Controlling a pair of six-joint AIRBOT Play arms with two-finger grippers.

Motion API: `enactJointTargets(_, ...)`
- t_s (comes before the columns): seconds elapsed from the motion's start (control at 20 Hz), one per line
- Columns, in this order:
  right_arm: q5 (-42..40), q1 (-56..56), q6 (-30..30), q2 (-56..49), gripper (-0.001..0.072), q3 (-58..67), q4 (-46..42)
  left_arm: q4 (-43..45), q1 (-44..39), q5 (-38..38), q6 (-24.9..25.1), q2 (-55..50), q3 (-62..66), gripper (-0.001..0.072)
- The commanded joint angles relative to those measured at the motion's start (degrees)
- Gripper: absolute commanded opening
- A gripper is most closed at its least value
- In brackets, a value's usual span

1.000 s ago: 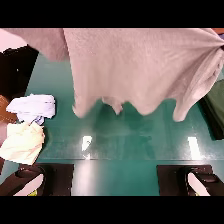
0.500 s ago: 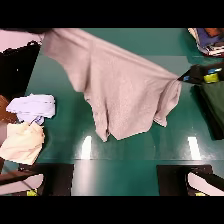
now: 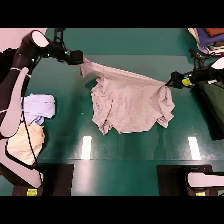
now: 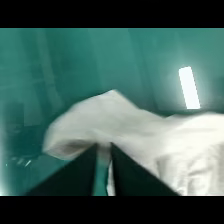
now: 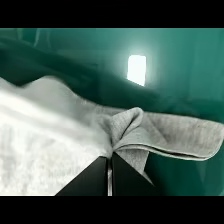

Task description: Fold the shirts.

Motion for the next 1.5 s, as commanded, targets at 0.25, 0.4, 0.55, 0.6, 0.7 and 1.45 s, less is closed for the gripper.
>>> enactJointTargets(0.25,5.8,-1.2,-0.7,-2.0,0.0399,6.8,0.2,1.6,0.0,-13.7,-0.5,0.7,0.1,0.0544)
enactJointTargets(0.4,6.6,-3.0,-2.6,4.4,0.0398,1.2,0.0,3.0,0.0,-19.9,-0.4,6.3,-3.1,0.0544)
enactJointTargets(0.55,6.4,-4.8,-3.6,12.8,0.0398,-7.5,0.0,2.0,-1.1,-17.4,-1.2,16.2,-16.5,0.0544)
enactJointTargets(0.6,5.8,-5.4,-3.6,15.6,0.0398,-10.3,0.0,1.7,-2.4,-15.1,-2.3,20.4,-23.1,0.0544)
enactJointTargets(0.7,3.2,-5.6,-3.6,20.7,0.0398,-15.1,-0.1,1.1,-6.6,-8.4,-5.3,28.9,-36.8,0.0544)
enactJointTargets(1.45,-4.7,-5.5,-3.6,33.2,0.0397,-24.7,0.1,1.4,-33.9,21.4,-28.5,38.9,-67.7,0.0545)
